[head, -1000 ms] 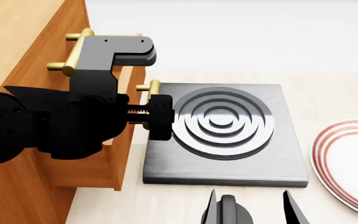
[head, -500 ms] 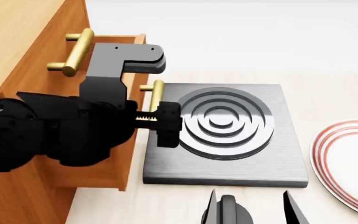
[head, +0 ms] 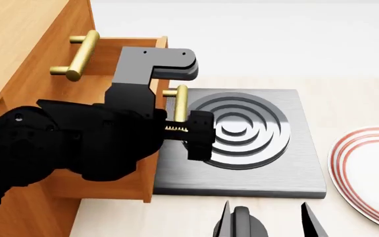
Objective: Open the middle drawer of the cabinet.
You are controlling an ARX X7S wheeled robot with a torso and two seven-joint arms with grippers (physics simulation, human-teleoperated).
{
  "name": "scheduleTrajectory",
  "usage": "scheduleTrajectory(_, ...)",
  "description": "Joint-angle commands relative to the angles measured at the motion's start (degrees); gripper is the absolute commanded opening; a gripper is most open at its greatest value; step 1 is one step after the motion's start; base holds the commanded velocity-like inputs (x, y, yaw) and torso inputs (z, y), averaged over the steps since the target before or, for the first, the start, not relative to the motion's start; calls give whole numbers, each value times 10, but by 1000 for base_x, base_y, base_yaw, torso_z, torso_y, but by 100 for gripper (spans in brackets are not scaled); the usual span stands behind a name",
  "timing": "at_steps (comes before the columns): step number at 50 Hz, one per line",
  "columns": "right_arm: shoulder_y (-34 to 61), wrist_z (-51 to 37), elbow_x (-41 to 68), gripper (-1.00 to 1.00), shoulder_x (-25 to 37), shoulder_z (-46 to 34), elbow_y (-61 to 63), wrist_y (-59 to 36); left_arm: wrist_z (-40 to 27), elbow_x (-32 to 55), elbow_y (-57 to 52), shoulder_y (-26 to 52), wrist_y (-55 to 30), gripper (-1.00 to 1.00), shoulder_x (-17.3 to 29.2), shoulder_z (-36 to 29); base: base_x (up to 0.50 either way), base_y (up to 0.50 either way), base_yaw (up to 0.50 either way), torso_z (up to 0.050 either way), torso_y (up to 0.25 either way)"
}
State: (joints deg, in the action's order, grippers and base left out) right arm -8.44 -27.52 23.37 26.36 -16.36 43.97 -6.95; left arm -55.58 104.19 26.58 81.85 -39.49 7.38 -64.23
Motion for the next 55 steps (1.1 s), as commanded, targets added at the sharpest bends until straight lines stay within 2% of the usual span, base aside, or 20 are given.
scheduleTrajectory(1, -1, -2, 1, 100, 2, 0, 1, 1, 13, 20, -1, -8, 4, 100, -20, 2, 0, 0, 0, 0, 0)
scheduleTrajectory(23, 2, -6, 2, 100, 5, -3, 4, -1, 41, 12, 31, 0, 21, 100, -69, -22, 0, 0, 0, 0, 0)
scheduleTrajectory(31, 1, -6, 3, 100, 6, -3, 3, 2, 51, 57, 30, 22, 65, 100, -73, -74, 0, 0, 0, 0, 0)
scheduleTrajectory(43, 3, -7, 2, 100, 7, -8, 4, 0, 97, 182, 14, 89, 184, 100, -74, -231, 0, 0, 0, 0, 0)
scheduleTrajectory(48, 3, -7, 2, 100, 7, -9, 2, 1, 104, 212, -7, 103, 213, 100, -74, -259, 0, 0, 0, 0, 0)
scheduleTrajectory(55, 2, -9, 2, 100, 8, -9, 4, 1, 103, 220, -30, 108, 231, 100, -74, -268, 0, 0, 0, 0, 0)
